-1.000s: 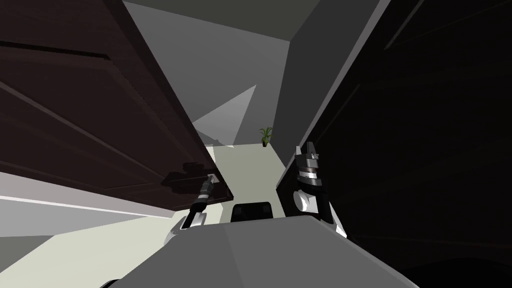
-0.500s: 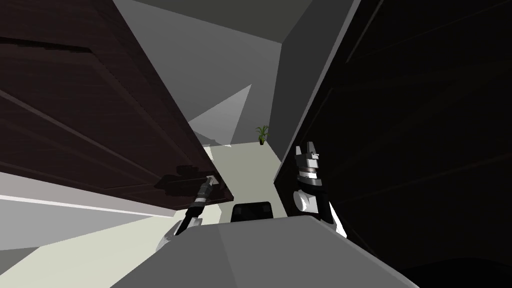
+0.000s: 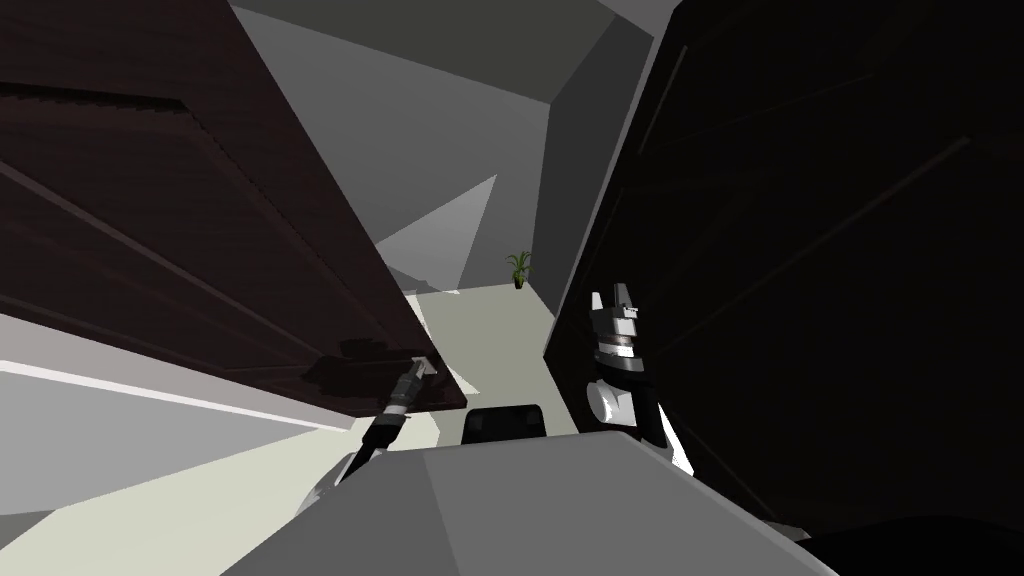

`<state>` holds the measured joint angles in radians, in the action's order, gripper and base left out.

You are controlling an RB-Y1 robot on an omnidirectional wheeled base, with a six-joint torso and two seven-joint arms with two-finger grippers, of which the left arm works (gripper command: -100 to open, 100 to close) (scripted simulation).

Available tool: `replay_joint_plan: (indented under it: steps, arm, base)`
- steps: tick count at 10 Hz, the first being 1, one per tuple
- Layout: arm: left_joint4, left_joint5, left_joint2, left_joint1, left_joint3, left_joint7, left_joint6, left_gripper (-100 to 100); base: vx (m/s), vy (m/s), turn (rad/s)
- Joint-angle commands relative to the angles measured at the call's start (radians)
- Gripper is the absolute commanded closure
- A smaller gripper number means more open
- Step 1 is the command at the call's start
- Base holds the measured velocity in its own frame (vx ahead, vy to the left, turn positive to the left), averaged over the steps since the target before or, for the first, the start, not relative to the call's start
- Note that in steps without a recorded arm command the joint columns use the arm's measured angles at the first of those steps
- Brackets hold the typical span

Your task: Pull the door open

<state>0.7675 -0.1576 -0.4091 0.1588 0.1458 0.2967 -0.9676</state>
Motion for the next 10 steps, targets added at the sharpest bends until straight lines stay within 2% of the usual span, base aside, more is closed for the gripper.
replay_joint_plan:
  steps: [1, 7, 8, 9, 10]
  arm:
    - [0.002, 0.004, -0.016, 0.019, 0.013, 0.014, -0.031, 100]
    - [0.002, 0.015, -0.076, 0.083, 0.057, 0.061, -0.132, 100]
    - [-0.003, 0.016, -0.064, 0.076, 0.057, 0.054, -0.123, 100]
    - [-0.030, 0.030, -0.052, 0.046, 0.055, 0.057, -0.117, 100]
    - [-0.041, 0.036, -0.047, 0.031, 0.053, 0.057, -0.114, 100]
  base:
    - [-0.206, 0.066, -0.168]
    - [-0.204, 0.069, -0.121]
    - [-0.092, 0.028, -0.017]
    - [-0.150, 0.049, -0.072]
    - [-0.238, 0.064, -0.135]
